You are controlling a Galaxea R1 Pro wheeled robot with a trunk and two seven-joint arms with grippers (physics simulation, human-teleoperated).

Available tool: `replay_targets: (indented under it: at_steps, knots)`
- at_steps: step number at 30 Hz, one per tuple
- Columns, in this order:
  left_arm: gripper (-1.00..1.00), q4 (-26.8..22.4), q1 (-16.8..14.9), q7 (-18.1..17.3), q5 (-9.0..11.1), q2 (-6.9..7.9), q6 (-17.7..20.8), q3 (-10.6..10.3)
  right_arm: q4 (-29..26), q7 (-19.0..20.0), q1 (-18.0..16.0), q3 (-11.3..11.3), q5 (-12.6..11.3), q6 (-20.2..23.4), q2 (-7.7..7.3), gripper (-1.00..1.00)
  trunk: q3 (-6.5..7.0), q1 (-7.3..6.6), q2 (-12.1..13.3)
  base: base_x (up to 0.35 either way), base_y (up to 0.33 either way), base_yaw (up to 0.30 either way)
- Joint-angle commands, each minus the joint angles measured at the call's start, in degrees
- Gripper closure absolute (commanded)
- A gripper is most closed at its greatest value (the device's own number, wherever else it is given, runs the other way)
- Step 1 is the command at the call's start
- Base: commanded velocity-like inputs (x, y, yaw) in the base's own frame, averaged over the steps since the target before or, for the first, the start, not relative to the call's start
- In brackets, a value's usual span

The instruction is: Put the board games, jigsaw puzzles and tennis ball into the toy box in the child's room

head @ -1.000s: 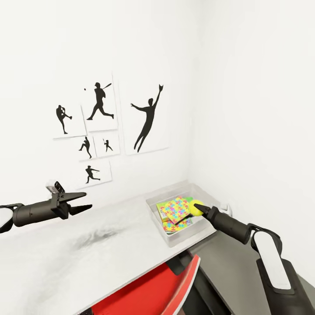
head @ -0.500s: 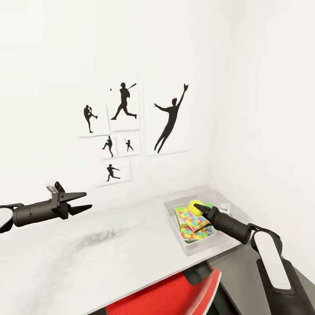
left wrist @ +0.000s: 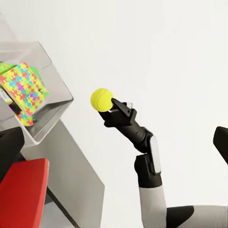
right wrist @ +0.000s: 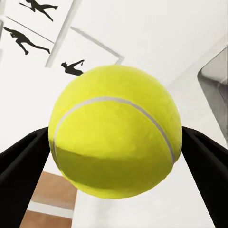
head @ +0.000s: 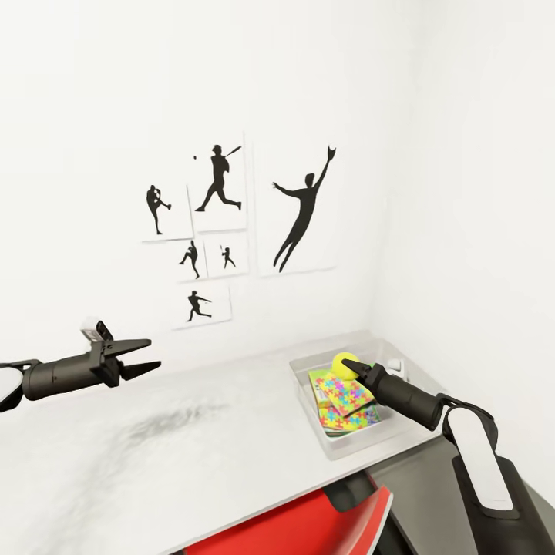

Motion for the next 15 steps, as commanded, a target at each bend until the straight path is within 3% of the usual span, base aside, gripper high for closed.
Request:
replay_targets:
  at_steps: [1,10,15]
  knots:
    - [-1.0,0.4,-0.1,-0.4,0.0,0.05,0.1,-0.2,0.0,0.6,0.0,-0.1,0.5,0.3,0.01,1.0,-0.05,0.03,-0.1,0.043,-0.03,0.001]
    - [-1.0,1.0,-0.1,-0.5,0.0,0.06,0.1,-0.2,1.0,0.6,-0.1,-0.9,0.5,0.3,0.0,1.0,-0.05,0.03,-0.1,0.015,-0.007,0.0]
    - [-1.0,1.0,-0.1,-0.5,0.0,0.06,0.1,-0.2,1.0,0.6,-0.1,-1.3,0.5,0.3,0.0,1.0,-0.05,0.03,-0.1,0.123,0.0,0.0]
